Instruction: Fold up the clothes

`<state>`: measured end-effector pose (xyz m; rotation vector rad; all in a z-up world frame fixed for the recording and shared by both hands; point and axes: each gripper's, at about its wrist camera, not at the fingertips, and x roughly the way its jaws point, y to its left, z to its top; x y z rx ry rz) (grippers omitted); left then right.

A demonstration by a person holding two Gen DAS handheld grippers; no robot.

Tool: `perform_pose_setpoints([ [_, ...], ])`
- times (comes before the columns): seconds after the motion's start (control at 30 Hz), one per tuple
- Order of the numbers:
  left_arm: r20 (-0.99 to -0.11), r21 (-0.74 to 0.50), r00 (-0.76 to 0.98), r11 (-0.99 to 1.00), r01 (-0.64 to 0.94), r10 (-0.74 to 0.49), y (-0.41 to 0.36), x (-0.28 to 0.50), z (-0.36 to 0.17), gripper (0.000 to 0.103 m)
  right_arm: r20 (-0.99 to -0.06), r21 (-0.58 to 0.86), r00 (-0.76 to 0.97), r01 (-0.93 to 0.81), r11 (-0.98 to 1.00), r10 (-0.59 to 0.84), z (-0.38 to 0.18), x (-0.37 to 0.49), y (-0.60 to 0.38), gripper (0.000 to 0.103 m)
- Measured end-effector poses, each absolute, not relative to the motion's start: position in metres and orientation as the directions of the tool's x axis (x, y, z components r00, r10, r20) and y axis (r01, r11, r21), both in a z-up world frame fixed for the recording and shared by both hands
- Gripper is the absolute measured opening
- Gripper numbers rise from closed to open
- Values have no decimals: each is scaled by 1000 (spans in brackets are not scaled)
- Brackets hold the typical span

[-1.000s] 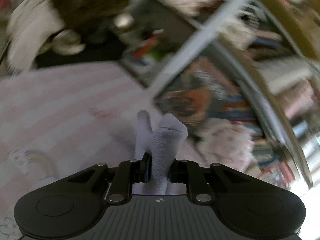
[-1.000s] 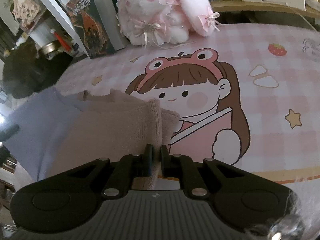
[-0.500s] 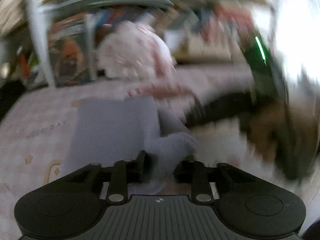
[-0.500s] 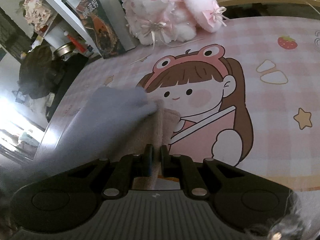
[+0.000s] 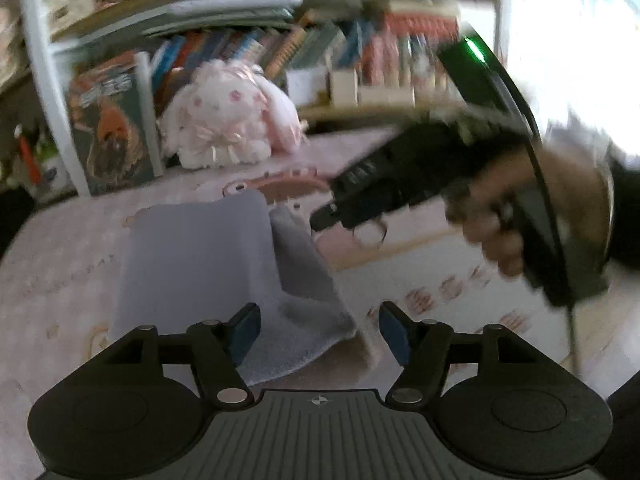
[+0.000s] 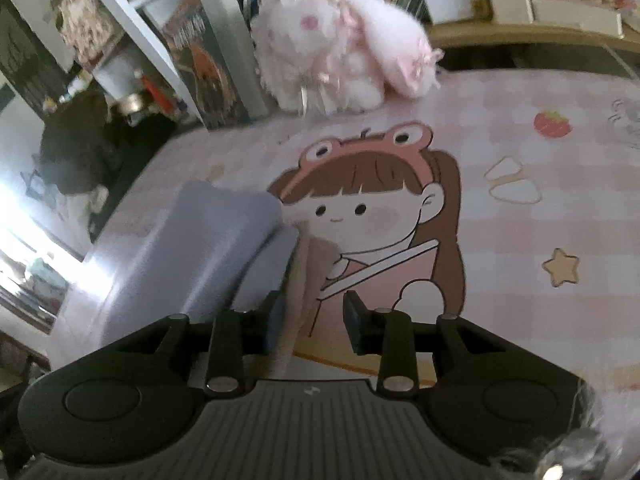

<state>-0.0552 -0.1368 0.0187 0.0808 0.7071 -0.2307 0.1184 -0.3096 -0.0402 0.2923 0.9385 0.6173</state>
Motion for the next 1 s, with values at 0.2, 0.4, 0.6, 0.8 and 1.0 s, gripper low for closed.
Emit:
perform_pose_setpoints([
  [0.2, -558, -240, 814, 971, 26, -160, -63, -60, 40, 67, -583, 630, 348, -377, 679, 734, -21, 97, -301, 41],
  [0.4, -603, -313, 769, 950, 17, -212, -31, -35, 6, 34, -660, 606, 293, -335, 721, 692, -32, 89, -252, 32],
  [0.6, -673, -389, 697, 920, -48, -248, -17, -18, -32, 26, -552, 594, 380, -445, 670, 742, -1, 48, -260, 7],
  [0.8, -681, -376, 669, 926, 30, -298, -15, -17, -35, 29, -695, 531, 398, -278, 800, 599, -54, 39, -271, 5],
  [1.0, -659, -251, 706, 961, 119, -260, -17, -26, -10, 31, -661, 564, 439, -245, 789, 608, -32, 44, -273, 18],
])
